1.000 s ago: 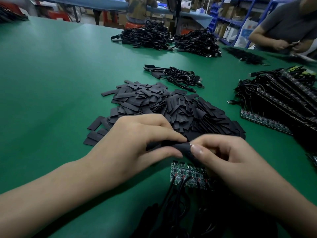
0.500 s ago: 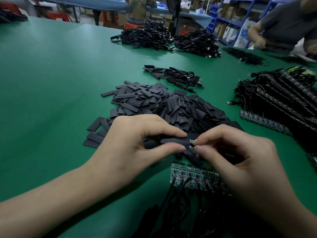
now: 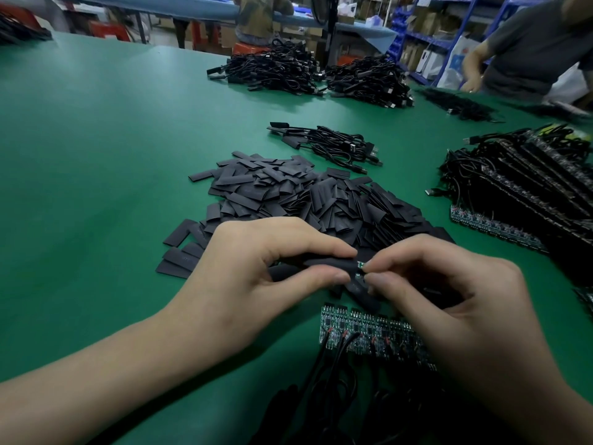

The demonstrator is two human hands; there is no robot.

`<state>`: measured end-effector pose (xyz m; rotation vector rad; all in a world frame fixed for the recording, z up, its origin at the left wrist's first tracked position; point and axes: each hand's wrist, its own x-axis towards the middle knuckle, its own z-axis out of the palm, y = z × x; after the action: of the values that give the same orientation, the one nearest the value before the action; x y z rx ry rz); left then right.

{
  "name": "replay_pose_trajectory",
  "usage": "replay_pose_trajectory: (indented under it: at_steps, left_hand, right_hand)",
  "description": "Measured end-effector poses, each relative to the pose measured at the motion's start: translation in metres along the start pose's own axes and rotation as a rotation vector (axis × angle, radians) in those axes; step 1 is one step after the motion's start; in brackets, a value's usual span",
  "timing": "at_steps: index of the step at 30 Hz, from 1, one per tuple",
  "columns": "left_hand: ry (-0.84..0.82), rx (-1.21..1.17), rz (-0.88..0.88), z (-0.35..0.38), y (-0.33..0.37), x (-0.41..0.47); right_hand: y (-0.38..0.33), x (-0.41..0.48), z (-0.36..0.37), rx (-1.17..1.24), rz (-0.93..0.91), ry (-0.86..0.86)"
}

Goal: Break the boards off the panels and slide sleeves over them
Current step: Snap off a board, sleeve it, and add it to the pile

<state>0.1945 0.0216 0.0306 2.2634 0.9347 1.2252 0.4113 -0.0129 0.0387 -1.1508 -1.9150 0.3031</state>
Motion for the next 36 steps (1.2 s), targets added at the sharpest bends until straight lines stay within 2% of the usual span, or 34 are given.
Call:
replay_pose_trajectory:
  at_steps: [9, 12, 17, 25, 32, 36]
  left_hand:
    - [0.024, -0.052, -0.03, 0.0007, 0.0003, -0.0009]
    - [0.034, -0.165, -0.113, 0.0013, -0.0002, -0.0013]
    - [0.027, -0.177, -0.126, 0.0019, -0.0001, -0.0008]
    - [0.035, -0.077, -0.065, 0.0035, 0.0009, -0.0027]
    - [-0.033, 0.105, 0.059, -0.002, -0.005, 0.0003]
    - [-0.009, 0.07, 0.081, -0.0019, -0.0038, -0.0003]
  right_hand:
    - [0.0007, -0.0009, 0.0017, 0.067, 0.029, -0.006]
    - [-0.0002, 0.0005, -0.0013, 0.045, 0.012, 0.001]
    - [0.0005, 0.0023, -0.0039, -0.033, -0.013, 0.003]
    - [-0.0005, -0.0006, 0.0017, -0.029, -0.015, -0.01]
    - [-0.0051, 0.0002, 0.0041, -0.055, -0.042, -0.026]
    - [-0.005, 0.0007, 0.0022, -0.035, -0.041, -0.022]
